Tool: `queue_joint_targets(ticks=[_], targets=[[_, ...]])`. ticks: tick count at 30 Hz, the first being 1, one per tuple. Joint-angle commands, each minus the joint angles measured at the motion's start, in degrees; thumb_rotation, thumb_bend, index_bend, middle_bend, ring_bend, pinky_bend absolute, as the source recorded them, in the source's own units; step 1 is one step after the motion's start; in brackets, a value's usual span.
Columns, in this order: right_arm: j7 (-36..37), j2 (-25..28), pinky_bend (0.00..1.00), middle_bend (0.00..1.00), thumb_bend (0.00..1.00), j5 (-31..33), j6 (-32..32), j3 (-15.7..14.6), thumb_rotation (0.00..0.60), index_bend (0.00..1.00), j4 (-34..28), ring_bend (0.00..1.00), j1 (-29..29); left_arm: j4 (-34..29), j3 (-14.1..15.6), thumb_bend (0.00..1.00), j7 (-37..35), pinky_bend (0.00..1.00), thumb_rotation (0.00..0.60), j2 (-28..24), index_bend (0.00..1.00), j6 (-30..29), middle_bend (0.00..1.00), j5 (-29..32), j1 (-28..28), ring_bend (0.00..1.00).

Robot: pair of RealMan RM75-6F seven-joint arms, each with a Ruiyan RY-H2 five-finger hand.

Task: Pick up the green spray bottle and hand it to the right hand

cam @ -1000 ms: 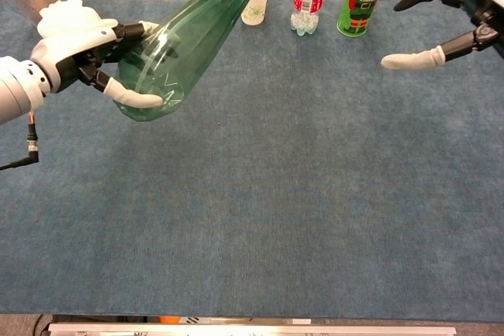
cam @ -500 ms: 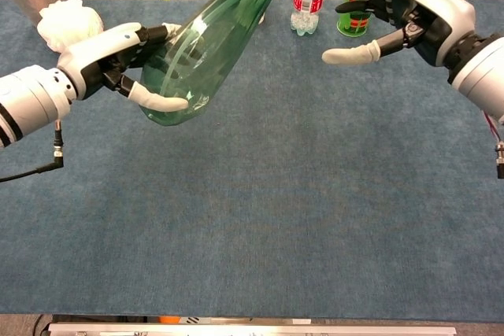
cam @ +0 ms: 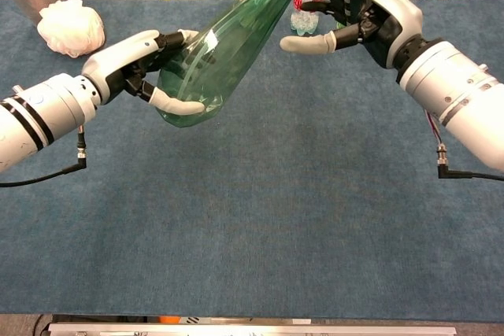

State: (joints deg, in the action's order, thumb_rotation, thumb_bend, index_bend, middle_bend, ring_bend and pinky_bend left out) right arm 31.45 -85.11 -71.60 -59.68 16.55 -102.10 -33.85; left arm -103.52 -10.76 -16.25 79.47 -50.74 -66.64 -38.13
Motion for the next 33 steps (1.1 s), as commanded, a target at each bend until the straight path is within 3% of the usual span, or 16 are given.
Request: queue_joint_targets(ticks=[1, 7, 18, 33], targets=[[-0.7, -1.9, 0.13, 0.15, 0.00, 1.2, -0.3, 0.9, 0.600, 0.02, 0.5, 0.05, -0.8, 0.2, -0.3, 0.21, 0.1, 0.43, 0.600, 0.6, 0.24, 0.1, 0.23, 0.8, -0.1, 0.20], [-0.6, -4.9, 0.13, 0.15, 0.00, 2.5, -1.1, 2.4, 0.600, 0.02, 1.1, 0.05, -1.4, 0.8, -0.7, 0.21, 0.4, 0.43, 0.600, 1.4, 0.24, 0.2, 0.23, 2.2, -0.3, 0.19], [-0.9, -7.8, 0.13, 0.15, 0.09, 3.9, -1.6, 3.8, 0.600, 0.02, 3.0, 0.05, -1.8, 1.0, -1.6, 0.21, -1.0, 0.43, 0.600, 1.6, 0.24, 0.7, 0.23, 3.3, -0.1, 0.19], [0.2, -10.6, 0.13, 0.19, 0.10, 3.7, -2.3, 5.7, 0.600, 0.07, 3.9, 0.06, -2.4, 0.9, -1.6, 0.21, -1.6, 0.43, 0.600, 2.2, 0.24, 1.2, 0.23, 2.7, 0.0, 0.19]])
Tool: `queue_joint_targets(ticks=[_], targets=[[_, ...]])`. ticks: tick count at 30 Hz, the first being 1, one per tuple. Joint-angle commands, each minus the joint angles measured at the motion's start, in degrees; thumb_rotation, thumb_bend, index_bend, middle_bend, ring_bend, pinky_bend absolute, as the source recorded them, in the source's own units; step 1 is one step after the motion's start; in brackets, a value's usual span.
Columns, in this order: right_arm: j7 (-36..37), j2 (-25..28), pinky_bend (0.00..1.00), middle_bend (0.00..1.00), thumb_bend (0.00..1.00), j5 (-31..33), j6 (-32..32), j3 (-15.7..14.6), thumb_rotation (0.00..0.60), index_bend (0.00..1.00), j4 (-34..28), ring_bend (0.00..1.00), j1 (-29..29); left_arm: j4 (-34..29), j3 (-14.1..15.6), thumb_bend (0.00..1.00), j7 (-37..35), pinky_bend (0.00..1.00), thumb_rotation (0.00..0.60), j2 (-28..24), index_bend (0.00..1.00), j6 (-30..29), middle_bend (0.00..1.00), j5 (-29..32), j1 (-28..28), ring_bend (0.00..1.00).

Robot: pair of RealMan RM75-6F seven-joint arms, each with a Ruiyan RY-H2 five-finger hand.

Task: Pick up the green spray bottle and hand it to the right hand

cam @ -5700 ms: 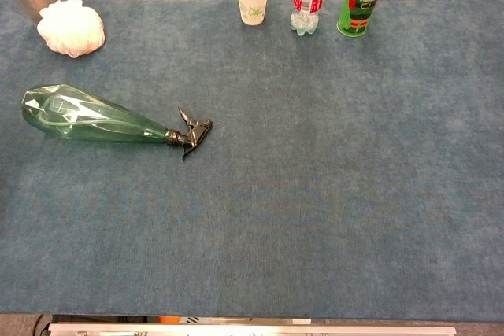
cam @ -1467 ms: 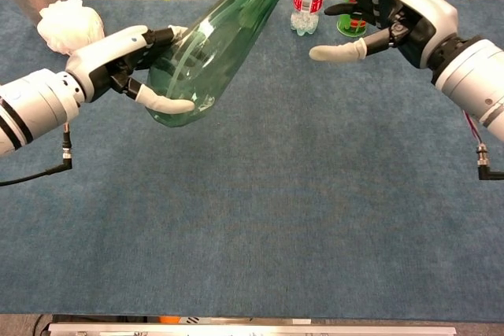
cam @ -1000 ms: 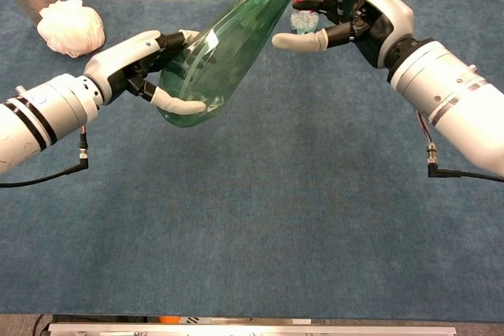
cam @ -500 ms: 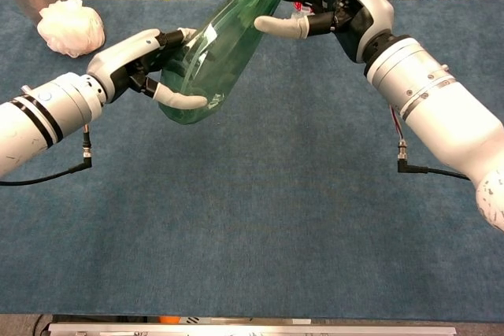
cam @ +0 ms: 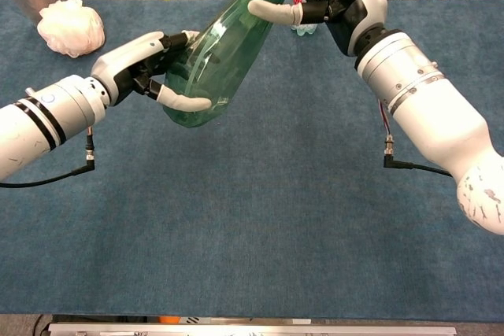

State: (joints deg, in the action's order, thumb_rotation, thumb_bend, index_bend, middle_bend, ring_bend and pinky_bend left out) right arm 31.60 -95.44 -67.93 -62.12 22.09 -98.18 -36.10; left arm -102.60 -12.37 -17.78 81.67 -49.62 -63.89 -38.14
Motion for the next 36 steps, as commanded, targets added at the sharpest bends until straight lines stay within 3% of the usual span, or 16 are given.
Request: queue_joint_targets(ticks=[1, 21, 36], targets=[[0.1, -0.4, 0.13, 0.19, 0.10, 0.0, 0.1, 0.2, 0.600, 0.08, -0.1, 0.06, -0.2, -0.1, -0.1, 0.21, -0.1, 0.43, 0.600, 0.1, 0.24, 0.0, 0.23, -0.1, 0.0, 0.19], [1.4, -3.0, 0.13, 0.23, 0.21, -0.1, -0.9, 1.6, 0.600, 0.15, 0.2, 0.10, -0.3, -0.2, -0.8, 0.21, -2.4, 0.43, 0.600, 0.0, 0.24, 1.6, 0.23, 0.6, -0.2, 0.19], [0.8, -4.5, 0.14, 0.28, 0.32, -0.6, -2.4, 2.5, 0.600, 0.27, 0.9, 0.16, -0.5, -0.7, -1.5, 0.21, -3.8, 0.43, 0.600, -0.5, 0.24, 3.2, 0.23, 1.2, -0.7, 0.19]])
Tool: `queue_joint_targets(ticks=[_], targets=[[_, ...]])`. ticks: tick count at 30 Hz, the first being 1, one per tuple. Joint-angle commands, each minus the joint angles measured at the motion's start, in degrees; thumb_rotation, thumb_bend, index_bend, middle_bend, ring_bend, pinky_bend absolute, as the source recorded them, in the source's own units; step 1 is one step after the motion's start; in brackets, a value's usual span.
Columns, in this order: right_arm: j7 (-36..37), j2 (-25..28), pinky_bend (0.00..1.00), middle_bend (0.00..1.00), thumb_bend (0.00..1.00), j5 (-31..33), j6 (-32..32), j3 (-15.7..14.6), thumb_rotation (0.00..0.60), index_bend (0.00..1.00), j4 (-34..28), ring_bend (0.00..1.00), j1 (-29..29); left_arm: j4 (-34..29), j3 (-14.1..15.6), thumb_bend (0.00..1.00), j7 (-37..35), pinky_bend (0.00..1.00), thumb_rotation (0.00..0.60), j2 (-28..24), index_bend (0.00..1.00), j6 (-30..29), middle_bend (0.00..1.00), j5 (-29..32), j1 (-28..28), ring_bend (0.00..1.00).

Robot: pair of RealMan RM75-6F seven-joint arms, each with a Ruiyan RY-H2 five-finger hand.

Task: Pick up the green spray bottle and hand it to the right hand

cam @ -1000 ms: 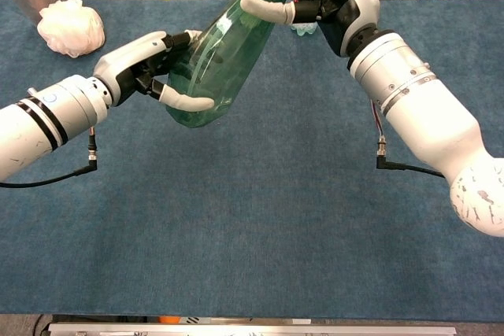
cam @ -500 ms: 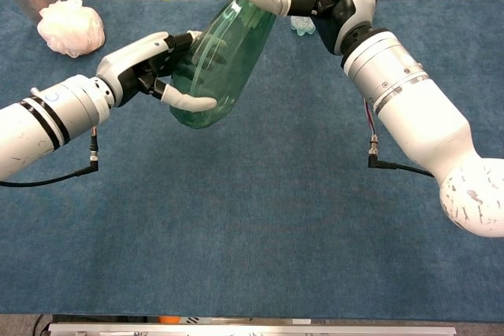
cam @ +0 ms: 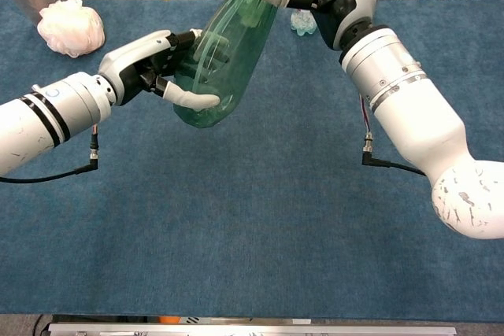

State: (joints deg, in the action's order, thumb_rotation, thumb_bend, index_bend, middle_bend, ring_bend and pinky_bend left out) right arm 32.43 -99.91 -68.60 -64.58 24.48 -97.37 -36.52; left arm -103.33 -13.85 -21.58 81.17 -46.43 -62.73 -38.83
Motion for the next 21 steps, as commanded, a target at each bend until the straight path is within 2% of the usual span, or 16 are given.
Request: queue_joint_targets(ticks=[1, 7, 21], targets=[[-0.1, -0.1, 0.14, 0.29, 0.33, 0.1, 0.0, 0.2, 0.600, 0.27, 0.1, 0.16, -0.1, 0.0, 0.0, 0.21, -0.1, 0.43, 0.600, 0.0, 0.23, 0.1, 0.23, 0.0, -0.1, 0.19], [0.0, -0.1, 0.17, 0.31, 0.39, 0.8, 0.2, 0.7, 0.600, 0.31, 0.1, 0.19, -0.1, 0.4, 0.0, 0.20, 0.0, 0.43, 0.600, 0.1, 0.23, 0.2, 0.23, 0.1, -0.2, 0.19], [0.7, -0.3, 0.19, 0.34, 0.41, 0.7, 0.3, 0.9, 0.600, 0.36, 0.5, 0.23, 0.0, 0.7, -0.3, 0.20, -0.2, 0.43, 0.600, 0.2, 0.21, 0.6, 0.21, 0.3, -0.5, 0.16]])
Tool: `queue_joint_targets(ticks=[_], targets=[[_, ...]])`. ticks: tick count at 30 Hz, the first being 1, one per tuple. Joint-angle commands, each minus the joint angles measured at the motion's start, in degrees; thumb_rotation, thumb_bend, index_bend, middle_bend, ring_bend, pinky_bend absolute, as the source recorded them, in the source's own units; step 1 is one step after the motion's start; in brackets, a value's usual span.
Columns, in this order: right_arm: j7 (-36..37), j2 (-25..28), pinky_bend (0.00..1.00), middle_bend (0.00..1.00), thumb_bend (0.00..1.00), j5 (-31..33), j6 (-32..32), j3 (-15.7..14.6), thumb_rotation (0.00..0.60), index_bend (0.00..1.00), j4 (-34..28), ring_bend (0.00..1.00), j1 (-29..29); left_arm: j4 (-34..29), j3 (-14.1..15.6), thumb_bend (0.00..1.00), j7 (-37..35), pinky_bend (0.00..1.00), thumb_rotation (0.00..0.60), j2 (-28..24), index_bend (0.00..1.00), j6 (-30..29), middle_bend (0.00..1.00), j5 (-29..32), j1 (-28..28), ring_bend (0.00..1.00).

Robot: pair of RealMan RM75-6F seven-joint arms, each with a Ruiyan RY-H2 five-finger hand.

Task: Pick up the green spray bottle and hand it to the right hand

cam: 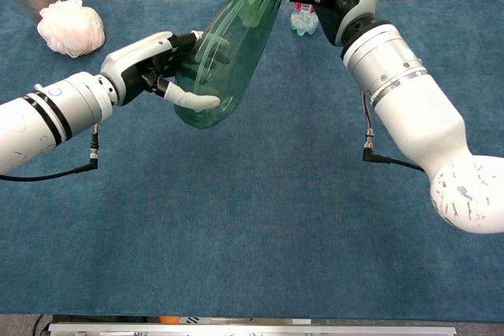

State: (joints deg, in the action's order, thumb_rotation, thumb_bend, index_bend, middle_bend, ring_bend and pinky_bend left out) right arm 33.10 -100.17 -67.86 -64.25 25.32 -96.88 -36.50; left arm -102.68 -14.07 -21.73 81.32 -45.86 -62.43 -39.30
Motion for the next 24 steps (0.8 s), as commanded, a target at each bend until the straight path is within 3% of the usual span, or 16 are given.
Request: queue_joint_targets(ticks=[1, 24], targets=[[0.1, -0.1, 0.19, 0.34, 0.42, 0.0, -0.1, 0.1, 0.600, 0.37, 0.0, 0.23, 0.0, 0.0, 0.0, 0.20, -0.1, 0.43, 0.600, 0.0, 0.21, 0.0, 0.21, 0.0, 0.0, 0.16], [0.6, 0.0, 0.21, 0.39, 0.47, 0.2, -0.4, 0.7, 0.600, 0.48, 0.0, 0.27, 0.3, 0.7, -0.2, 0.20, -0.3, 0.43, 0.600, 0.1, 0.16, 0.1, 0.18, -0.2, -0.2, 0.14]])
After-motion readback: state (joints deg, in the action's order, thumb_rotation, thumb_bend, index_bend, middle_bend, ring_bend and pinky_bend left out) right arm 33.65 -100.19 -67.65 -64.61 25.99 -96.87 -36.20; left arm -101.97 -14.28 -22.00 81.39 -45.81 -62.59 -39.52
